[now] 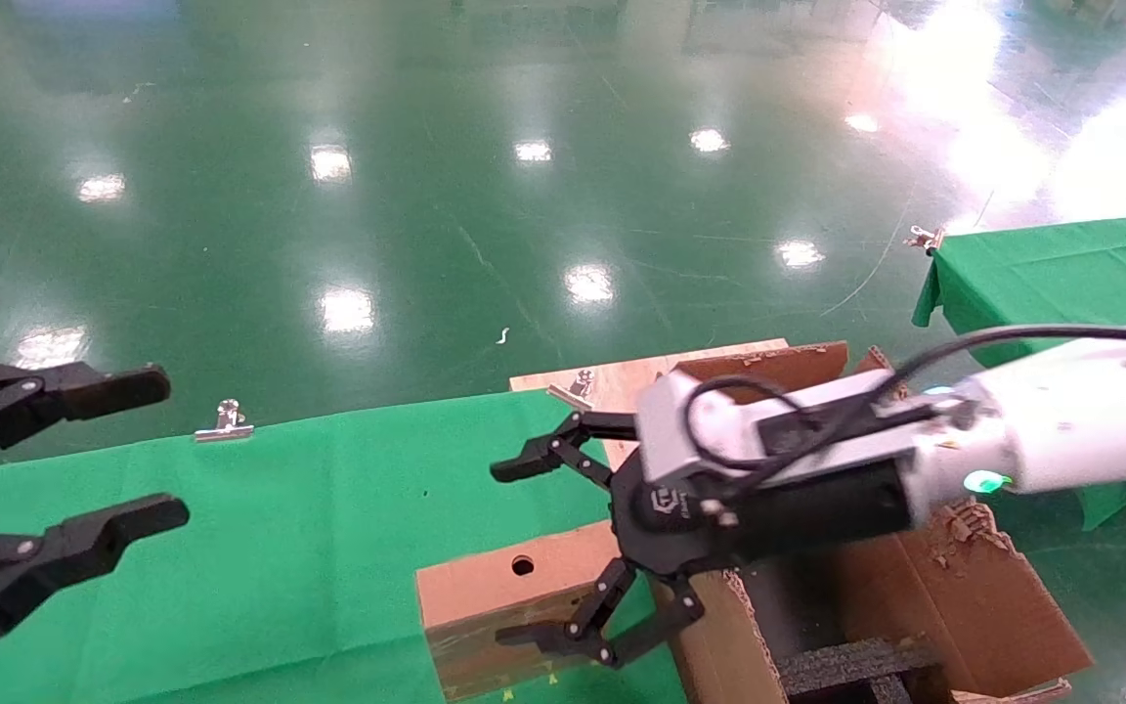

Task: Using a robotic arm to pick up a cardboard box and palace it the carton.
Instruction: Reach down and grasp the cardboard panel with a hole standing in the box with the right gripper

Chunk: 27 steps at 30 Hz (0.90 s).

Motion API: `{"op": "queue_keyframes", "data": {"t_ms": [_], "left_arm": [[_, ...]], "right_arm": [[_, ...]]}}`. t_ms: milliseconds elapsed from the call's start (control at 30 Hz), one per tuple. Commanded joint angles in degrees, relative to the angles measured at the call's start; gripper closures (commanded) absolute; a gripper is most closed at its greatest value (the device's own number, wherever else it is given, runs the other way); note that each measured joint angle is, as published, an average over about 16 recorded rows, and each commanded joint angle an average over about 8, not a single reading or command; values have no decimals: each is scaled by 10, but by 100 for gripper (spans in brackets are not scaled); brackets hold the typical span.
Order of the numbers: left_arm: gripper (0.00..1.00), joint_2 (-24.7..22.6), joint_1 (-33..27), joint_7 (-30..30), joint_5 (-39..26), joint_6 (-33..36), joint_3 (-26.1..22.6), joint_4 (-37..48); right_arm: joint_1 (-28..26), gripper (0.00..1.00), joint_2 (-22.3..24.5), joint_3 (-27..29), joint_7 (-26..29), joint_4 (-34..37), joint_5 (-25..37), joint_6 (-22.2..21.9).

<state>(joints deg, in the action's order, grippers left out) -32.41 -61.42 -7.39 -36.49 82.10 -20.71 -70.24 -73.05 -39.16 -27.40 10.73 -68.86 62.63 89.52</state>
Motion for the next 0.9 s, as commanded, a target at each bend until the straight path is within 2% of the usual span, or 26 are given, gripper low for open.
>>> {"op": "queue_keyframes", "data": {"t_ms": [33,367,900], "left_arm": [[100,0,0,0,0,0,0,0],[100,0,0,0,0,0,0,0],[100,0,0,0,0,0,0,0]], "right_arm": [[-20,0,-11,-20,2,9,35,3],[-90,0,-65,-104,-22,78,136,6],[-191,0,-156,-240,-115,190,249,11]]}}
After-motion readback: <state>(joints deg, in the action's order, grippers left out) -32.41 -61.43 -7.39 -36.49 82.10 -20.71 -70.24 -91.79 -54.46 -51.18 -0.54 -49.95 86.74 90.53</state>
